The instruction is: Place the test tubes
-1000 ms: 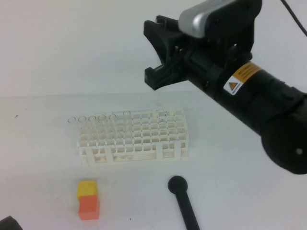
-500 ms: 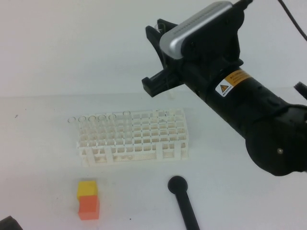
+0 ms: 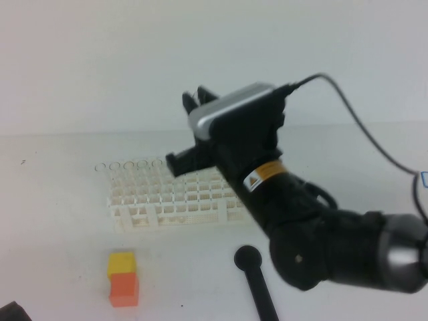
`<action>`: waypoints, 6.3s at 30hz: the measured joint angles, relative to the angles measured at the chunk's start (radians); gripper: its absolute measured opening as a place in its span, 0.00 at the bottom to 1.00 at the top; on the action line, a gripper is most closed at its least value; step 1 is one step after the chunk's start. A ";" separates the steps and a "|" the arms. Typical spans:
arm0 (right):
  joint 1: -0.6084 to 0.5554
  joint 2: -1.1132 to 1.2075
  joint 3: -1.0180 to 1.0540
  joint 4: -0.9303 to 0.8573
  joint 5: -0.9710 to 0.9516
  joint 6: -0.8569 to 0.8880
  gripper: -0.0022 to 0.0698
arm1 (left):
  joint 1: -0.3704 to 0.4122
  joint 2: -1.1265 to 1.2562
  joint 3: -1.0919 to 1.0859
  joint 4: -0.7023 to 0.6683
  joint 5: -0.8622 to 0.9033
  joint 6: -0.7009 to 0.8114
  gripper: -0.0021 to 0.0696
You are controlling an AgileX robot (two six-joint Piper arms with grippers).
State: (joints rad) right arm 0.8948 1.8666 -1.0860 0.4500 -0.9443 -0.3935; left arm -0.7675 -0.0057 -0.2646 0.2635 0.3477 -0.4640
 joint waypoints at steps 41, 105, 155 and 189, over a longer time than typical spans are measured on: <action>0.031 0.183 -0.167 0.006 -0.055 -0.056 0.20 | 0.312 0.000 0.000 0.002 0.000 0.000 0.03; 0.053 0.400 -0.182 0.162 -0.158 -0.013 0.20 | 0.751 0.002 0.266 -0.380 -0.004 0.593 0.03; -0.005 -0.451 -0.176 -0.278 0.675 -0.438 0.03 | 0.664 0.002 0.266 -0.331 0.001 0.453 0.03; -0.773 -1.798 0.917 0.026 0.982 -0.440 0.03 | 0.662 0.002 0.266 -0.331 0.000 0.455 0.03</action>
State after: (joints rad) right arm 0.1216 0.0683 -0.1694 0.4756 0.0378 -0.8337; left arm -0.1050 -0.0039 0.0011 -0.0678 0.3476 -0.0091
